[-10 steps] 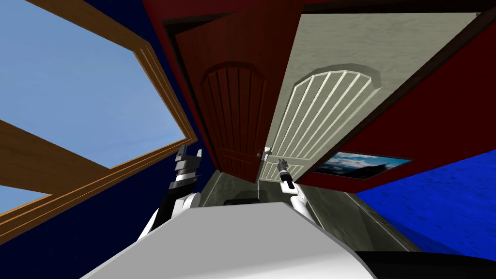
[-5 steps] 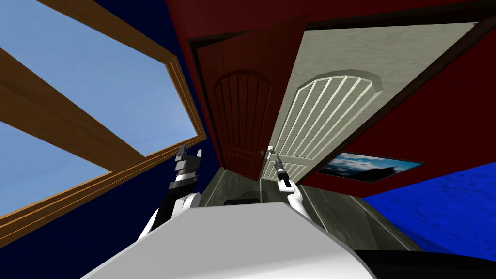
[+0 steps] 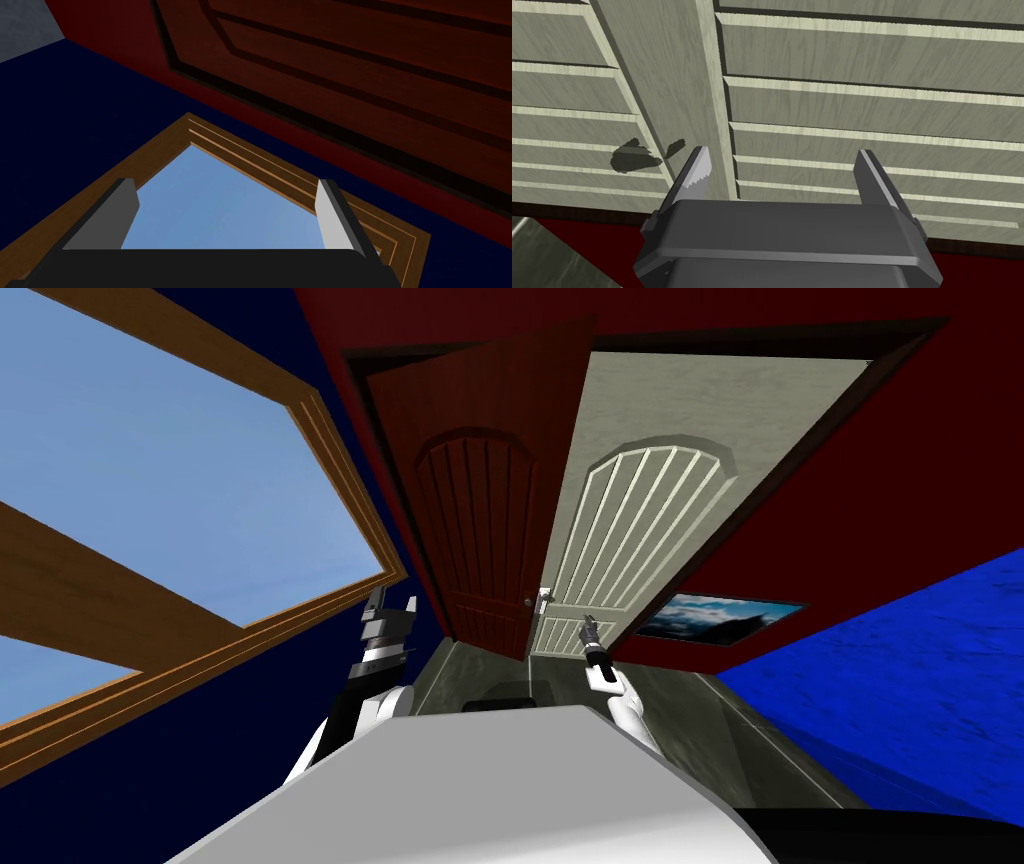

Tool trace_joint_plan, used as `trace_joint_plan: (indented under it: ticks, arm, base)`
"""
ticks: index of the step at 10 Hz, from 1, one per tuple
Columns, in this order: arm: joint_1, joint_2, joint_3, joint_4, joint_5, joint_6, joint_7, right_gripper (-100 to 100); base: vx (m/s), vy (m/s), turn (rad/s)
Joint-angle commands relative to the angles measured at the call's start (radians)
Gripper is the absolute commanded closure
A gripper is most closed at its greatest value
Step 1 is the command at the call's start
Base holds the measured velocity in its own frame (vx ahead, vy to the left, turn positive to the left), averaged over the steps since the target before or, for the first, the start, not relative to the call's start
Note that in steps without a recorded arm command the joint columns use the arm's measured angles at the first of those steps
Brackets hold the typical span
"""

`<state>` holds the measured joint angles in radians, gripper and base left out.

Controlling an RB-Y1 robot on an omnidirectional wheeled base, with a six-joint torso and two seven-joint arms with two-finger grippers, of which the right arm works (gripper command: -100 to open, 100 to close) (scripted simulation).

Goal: Pull the door open

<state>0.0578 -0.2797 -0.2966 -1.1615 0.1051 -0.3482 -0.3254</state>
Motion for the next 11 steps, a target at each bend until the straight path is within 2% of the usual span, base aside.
trace_joint_plan:
  ticks: [1, 3, 5, 8, 9, 10, 11]
  arm:
    - [0.004, -0.006, -0.011, -0.007, -0.003, 0.009, 0.001, -100]
    - [-0.008, 0.002, -0.004, -0.006, -0.002, 0.006, 0.003, -100]
    - [-0.026, 0.019, 0.016, -0.009, 0.001, 0.002, 0.005, -100]
    - [-0.060, 0.057, 0.064, -0.019, 0.008, -0.007, 0.005, -100]
    - [-0.044, 0.048, 0.057, -0.031, 0.006, -0.003, 0.002, -100]
    - [-0.044, 0.048, 0.057, -0.031, 0.006, -0.003, 0.002, 100]
    - [-0.044, 0.048, 0.057, -0.031, 0.006, -0.003, 0.002, 100]
  base:
    - [0.178, -0.067, 0.002]
    - [0.188, -0.019, 0.049]
    - [0.195, -0.007, 0.115]
    - [0.203, 0.125, 0.182]
    - [0.101, 0.064, 0.020]
    - [-0.015, -0.004, -0.019]
    - [-0.042, -0.019, 0.011]
